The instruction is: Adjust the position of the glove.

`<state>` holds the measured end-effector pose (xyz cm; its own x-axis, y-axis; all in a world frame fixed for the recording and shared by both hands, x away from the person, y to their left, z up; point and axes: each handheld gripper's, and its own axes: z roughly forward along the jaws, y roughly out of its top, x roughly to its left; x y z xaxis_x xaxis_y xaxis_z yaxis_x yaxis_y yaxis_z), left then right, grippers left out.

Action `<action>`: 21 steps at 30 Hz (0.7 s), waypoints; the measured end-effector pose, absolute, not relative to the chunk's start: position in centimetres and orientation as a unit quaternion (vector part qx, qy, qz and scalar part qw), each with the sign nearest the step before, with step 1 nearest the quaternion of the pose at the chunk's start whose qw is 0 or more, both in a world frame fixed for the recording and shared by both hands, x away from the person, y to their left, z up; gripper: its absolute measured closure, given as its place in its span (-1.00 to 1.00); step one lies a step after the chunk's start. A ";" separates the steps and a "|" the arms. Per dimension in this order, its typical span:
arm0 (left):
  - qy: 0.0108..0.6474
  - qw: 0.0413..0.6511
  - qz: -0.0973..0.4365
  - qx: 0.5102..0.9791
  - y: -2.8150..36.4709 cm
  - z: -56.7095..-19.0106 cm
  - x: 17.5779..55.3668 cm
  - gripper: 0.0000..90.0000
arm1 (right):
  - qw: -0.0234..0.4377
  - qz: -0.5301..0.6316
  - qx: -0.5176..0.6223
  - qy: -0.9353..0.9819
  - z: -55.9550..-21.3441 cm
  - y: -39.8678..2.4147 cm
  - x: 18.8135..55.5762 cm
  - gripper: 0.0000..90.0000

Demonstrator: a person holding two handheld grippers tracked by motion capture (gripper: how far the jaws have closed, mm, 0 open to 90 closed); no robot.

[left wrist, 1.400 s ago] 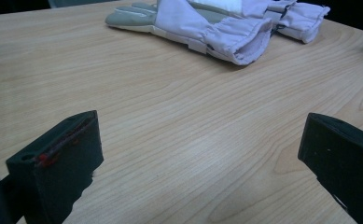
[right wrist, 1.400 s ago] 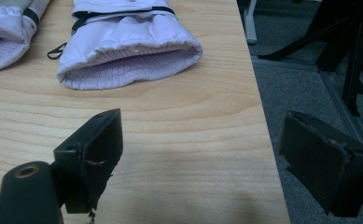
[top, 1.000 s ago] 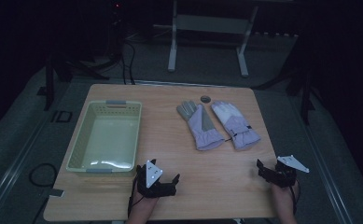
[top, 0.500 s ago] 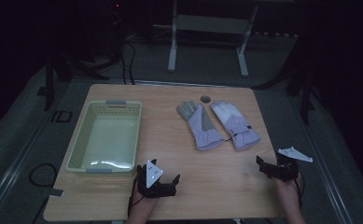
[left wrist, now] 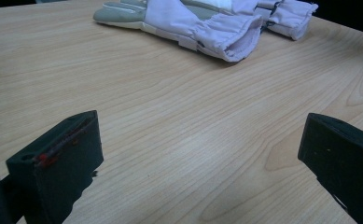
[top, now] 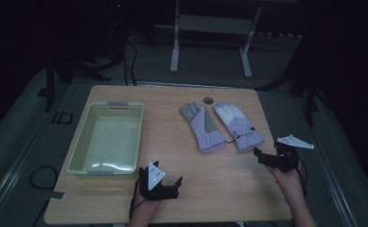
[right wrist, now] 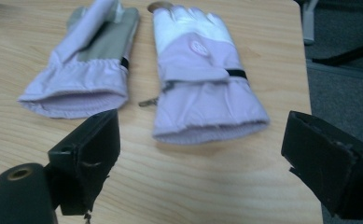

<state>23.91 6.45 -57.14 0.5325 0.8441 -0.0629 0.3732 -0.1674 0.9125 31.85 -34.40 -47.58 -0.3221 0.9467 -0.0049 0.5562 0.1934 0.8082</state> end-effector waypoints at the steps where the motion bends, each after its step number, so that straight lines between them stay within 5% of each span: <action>1: 0.419 0.490 0.240 0.725 6.5 -57.1 23.9 -1.00 | 0.267 0.367 0.515 0.727 -47.4 -34.2 32.0 -0.75; 6: 0.418 0.491 0.240 0.726 6.5 -57.1 23.9 -1.00 | 0.254 0.373 0.499 0.740 -46.0 -33.4 32.8 -0.54; 21: 0.416 0.494 0.240 0.725 6.5 -57.1 23.8 -1.00 | 0.252 0.413 0.461 0.744 -43.3 -30.7 35.0 -0.49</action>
<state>23.83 6.50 -57.14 0.5392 0.8398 -0.0634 0.3662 -0.1660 0.9156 35.05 -30.71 -43.30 -0.4490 0.8935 0.0060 0.4779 0.2345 0.8465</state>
